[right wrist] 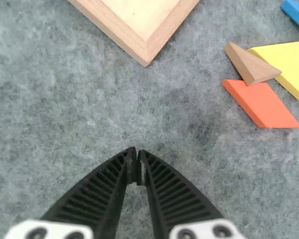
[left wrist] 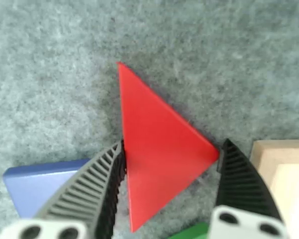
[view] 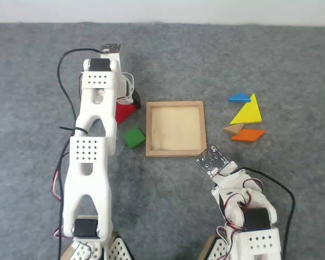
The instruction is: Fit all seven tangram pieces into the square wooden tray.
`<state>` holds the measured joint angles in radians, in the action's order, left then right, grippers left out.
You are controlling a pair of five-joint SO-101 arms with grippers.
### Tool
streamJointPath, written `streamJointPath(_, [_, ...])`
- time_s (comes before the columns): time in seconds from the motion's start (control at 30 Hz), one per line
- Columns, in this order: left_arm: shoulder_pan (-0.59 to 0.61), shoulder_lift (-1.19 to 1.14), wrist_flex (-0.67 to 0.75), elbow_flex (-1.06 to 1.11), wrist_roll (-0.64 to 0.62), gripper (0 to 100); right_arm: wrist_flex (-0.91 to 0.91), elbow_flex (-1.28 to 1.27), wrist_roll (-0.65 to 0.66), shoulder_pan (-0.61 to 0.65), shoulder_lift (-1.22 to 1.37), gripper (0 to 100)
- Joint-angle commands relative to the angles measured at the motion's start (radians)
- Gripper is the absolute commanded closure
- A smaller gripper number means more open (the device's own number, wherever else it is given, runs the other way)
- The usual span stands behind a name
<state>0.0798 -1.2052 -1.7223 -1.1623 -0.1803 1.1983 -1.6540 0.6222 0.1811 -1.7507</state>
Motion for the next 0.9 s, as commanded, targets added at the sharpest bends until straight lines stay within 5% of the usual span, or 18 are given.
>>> streamJointPath(0.0, [-0.051,0.048,-0.034,-0.013,0.043,79,-0.019,0.008,0.008,0.007,0.010,99.0])
streamJointPath(0.53, [-0.060,0.048,-0.035,-0.012,0.049,82,-0.019,0.009,0.008,0.007,0.010,99.0])
streamJointPath(0.87, [-0.147,0.049,-0.037,0.005,0.068,95,-0.019,0.009,0.008,0.007,0.010,99.0])
